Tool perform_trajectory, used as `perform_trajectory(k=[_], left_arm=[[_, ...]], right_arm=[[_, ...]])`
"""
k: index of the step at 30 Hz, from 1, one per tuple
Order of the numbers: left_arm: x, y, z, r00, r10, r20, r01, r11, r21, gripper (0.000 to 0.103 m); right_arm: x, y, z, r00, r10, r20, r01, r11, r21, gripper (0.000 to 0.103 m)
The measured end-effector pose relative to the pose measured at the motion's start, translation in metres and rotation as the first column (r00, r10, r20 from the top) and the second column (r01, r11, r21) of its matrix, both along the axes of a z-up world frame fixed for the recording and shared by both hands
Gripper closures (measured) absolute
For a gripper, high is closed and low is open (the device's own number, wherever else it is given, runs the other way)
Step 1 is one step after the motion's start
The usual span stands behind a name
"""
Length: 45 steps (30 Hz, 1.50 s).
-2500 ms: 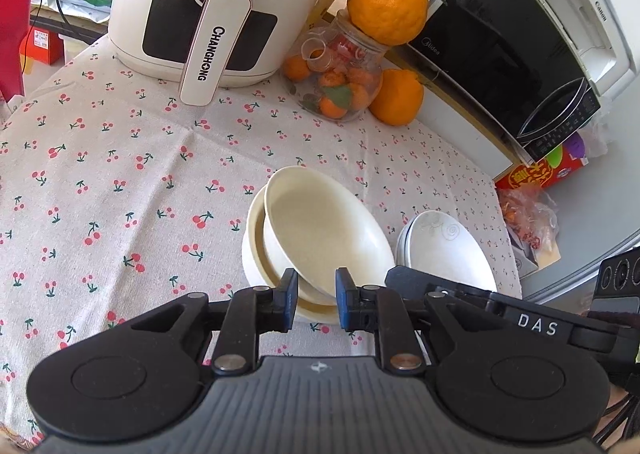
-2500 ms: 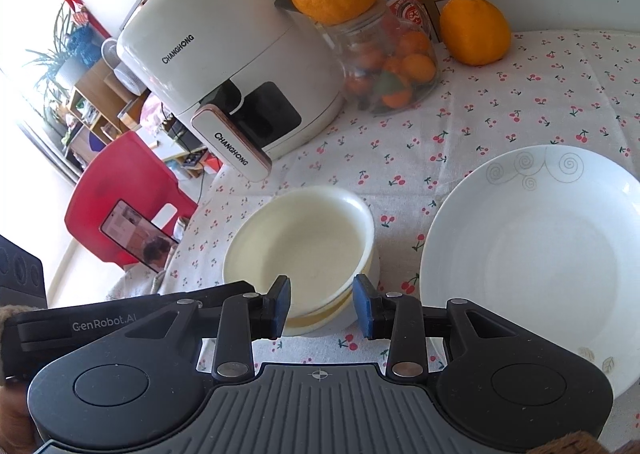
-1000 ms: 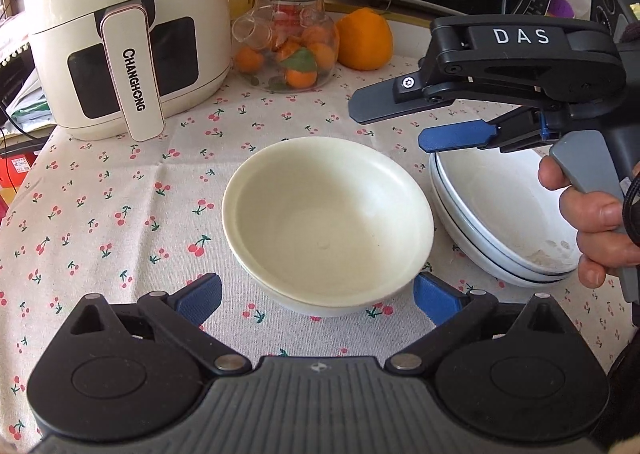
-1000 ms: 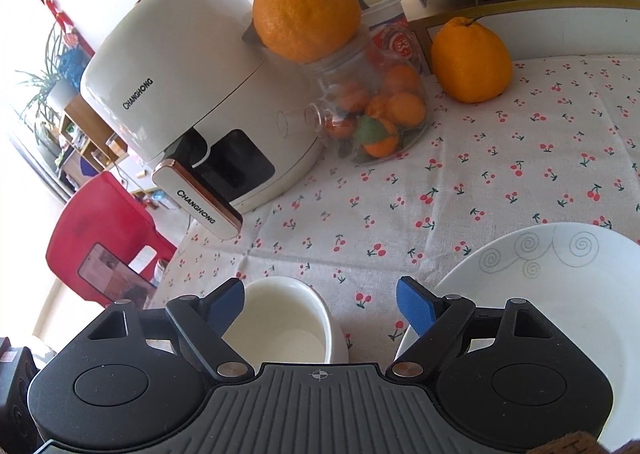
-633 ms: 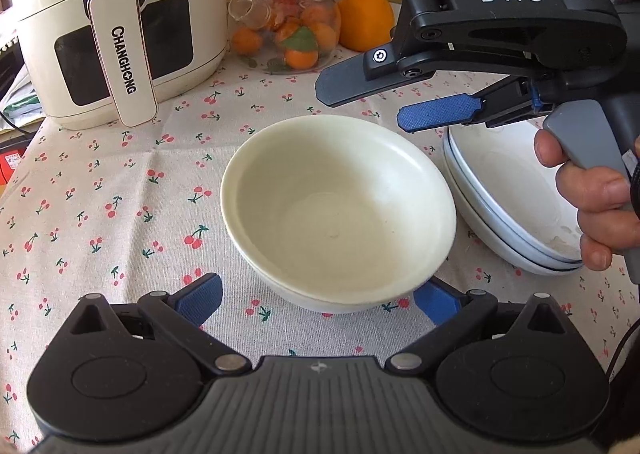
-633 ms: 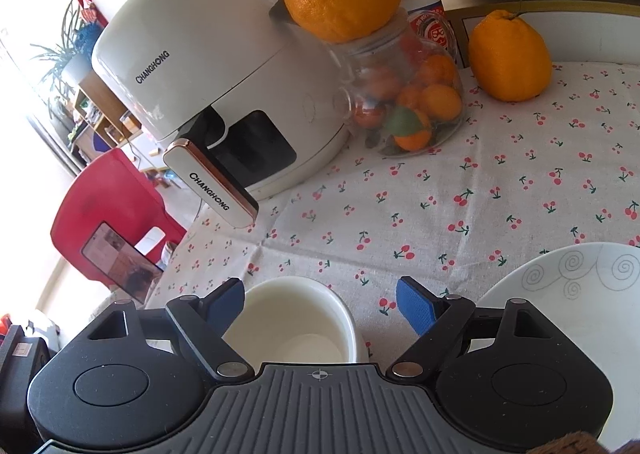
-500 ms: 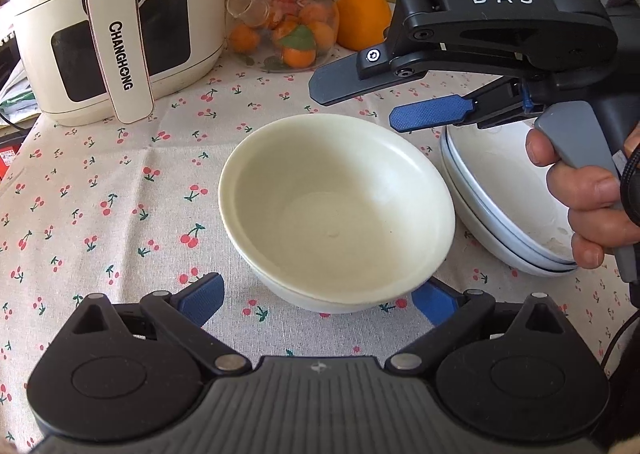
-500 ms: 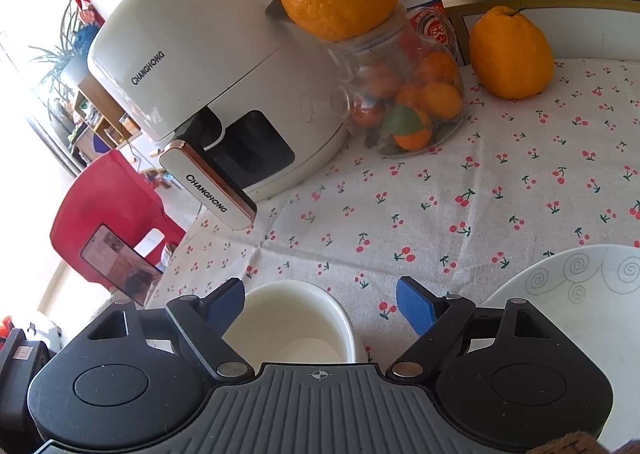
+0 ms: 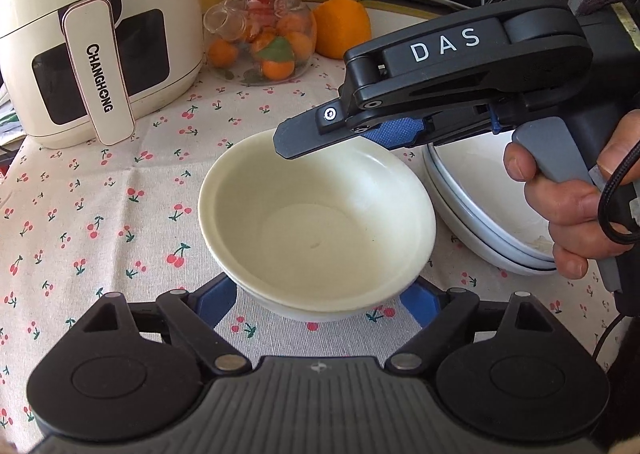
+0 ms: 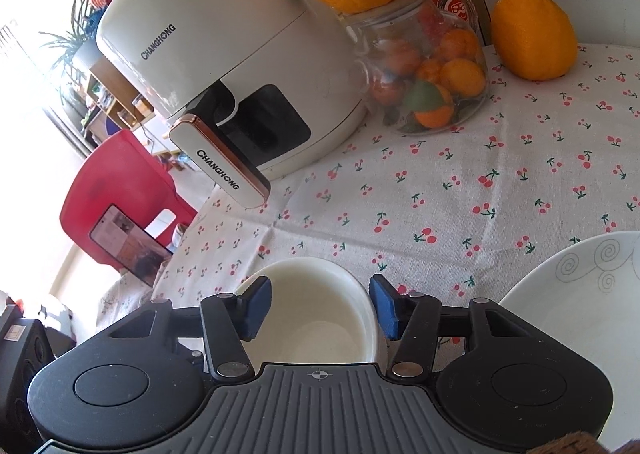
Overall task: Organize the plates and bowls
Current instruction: 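Carry the bowl stack onto the blue-patterned plate stack and open the grippers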
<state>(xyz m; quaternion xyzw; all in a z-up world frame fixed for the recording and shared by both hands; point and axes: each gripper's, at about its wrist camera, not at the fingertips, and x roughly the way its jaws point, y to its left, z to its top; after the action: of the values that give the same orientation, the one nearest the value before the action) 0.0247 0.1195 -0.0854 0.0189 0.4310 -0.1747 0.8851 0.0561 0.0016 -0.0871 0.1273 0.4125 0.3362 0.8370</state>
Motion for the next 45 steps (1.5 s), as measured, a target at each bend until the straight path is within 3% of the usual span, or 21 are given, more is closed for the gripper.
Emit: perform_trajectory(k=[13, 26, 37, 45], left_arm=[[0.017, -0.015, 0.017, 0.999, -0.024, 0.034, 0.024, 1.000, -0.020, 0.016], [0.017, -0.062, 0.047, 0.989, -0.113, 0.098, 0.122, 0.989, -0.088, 0.016], [0.022, -0.112, 0.031, 0.976, -0.209, 0.069, 0.214, 0.974, -0.072, 0.016], [0.029, -0.128, 0.018, 0.970, -0.238, 0.040, 0.240, 0.969, -0.056, 0.016]], right_arm=[[-0.008, -0.021, 0.025, 0.998, -0.030, 0.063, 0.028, 0.999, 0.044, 0.050], [-0.021, -0.088, 0.057, 0.984, -0.140, 0.107, 0.127, 0.984, 0.124, 0.049], [-0.029, -0.144, 0.042, 0.966, -0.247, 0.079, 0.241, 0.968, 0.073, 0.048], [-0.024, -0.158, 0.024, 0.958, -0.280, 0.058, 0.280, 0.960, 0.011, 0.048]])
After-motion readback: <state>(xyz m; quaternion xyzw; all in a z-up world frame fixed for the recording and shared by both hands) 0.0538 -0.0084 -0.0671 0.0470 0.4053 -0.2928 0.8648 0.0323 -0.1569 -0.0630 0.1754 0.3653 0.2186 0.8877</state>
